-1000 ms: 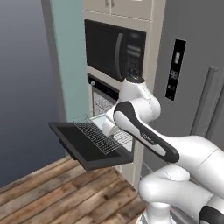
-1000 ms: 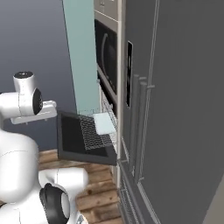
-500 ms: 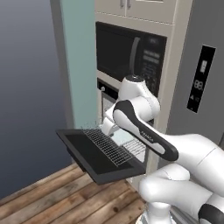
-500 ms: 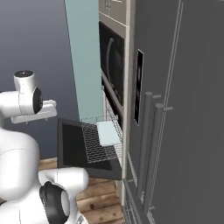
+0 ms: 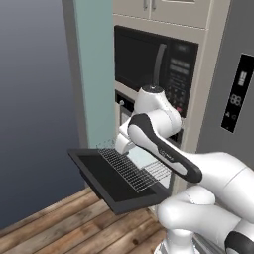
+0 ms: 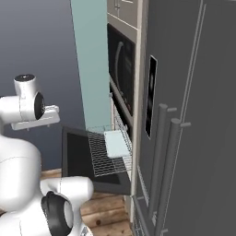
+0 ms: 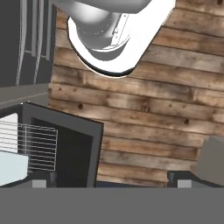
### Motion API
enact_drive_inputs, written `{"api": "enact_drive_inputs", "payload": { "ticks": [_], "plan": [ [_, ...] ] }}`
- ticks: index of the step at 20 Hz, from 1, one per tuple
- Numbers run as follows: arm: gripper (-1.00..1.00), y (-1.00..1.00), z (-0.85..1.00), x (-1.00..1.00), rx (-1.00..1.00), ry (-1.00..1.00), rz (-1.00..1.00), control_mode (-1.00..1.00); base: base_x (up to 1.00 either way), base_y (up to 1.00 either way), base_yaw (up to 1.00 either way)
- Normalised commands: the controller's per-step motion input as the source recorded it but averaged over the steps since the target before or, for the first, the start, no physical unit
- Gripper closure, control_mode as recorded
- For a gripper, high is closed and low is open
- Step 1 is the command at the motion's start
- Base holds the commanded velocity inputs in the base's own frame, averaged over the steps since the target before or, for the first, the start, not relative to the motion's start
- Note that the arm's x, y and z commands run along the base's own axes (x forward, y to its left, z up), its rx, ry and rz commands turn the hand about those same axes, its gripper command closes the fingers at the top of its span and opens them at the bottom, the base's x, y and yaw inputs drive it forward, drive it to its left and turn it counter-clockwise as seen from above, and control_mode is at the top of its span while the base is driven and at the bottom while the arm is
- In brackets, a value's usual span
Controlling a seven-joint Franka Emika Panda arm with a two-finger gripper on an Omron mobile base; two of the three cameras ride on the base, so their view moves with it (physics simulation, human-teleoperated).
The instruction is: Take the baked cake out of the oven and place it on the plate for cooling. Then close the oven door.
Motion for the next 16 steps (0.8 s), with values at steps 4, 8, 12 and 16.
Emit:
{"api": "enact_drive_inputs", "payload": {
  "ticks": [4,8,12,16],
  "plan": [
    [-1.00,-0.08,-0.57,0.56,-0.09,0.05,0.00,-1.00,0.10,-0.02,0.00],
    [-1.00,-0.19,-1.00,1.00,-0.25,0.14,-0.03,-1.00,0.00,0.00,0.00],
    [-1.00,-0.32,-1.00,1.00,-0.30,0.20,-0.01,-1.00,0.00,0.00,0.00],
    [-1.00,-0.53,-0.95,1.00,-0.17,0.16,0.02,-1.00,0.00,0.00,0.00]
  ]
}}
